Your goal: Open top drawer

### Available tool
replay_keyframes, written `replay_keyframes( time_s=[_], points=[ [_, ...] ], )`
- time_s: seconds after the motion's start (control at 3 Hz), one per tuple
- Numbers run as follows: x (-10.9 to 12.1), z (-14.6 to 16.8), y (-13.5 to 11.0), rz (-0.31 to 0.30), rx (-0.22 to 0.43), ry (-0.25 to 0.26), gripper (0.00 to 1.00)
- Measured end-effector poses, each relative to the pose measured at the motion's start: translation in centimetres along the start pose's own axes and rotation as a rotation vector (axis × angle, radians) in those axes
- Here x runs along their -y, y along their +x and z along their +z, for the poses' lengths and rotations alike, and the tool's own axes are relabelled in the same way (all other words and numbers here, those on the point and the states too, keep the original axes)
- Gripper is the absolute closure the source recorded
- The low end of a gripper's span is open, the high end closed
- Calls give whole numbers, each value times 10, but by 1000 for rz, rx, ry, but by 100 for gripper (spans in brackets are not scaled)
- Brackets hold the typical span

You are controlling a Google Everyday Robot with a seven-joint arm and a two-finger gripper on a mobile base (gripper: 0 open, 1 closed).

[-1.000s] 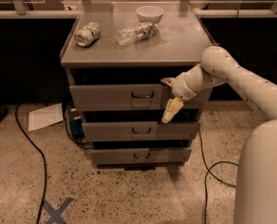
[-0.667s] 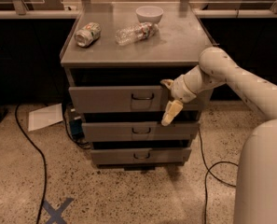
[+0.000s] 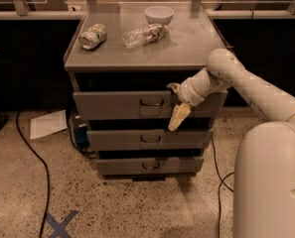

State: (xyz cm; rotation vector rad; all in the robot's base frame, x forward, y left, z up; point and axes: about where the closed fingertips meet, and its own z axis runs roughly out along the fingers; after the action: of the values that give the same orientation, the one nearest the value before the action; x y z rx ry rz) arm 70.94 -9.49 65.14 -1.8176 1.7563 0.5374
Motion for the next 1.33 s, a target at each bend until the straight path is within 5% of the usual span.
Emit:
replay_keyframes(
  time_s=[1.33],
  points=[
    [-13, -1, -9, 16, 17, -57, 0]
  ],
)
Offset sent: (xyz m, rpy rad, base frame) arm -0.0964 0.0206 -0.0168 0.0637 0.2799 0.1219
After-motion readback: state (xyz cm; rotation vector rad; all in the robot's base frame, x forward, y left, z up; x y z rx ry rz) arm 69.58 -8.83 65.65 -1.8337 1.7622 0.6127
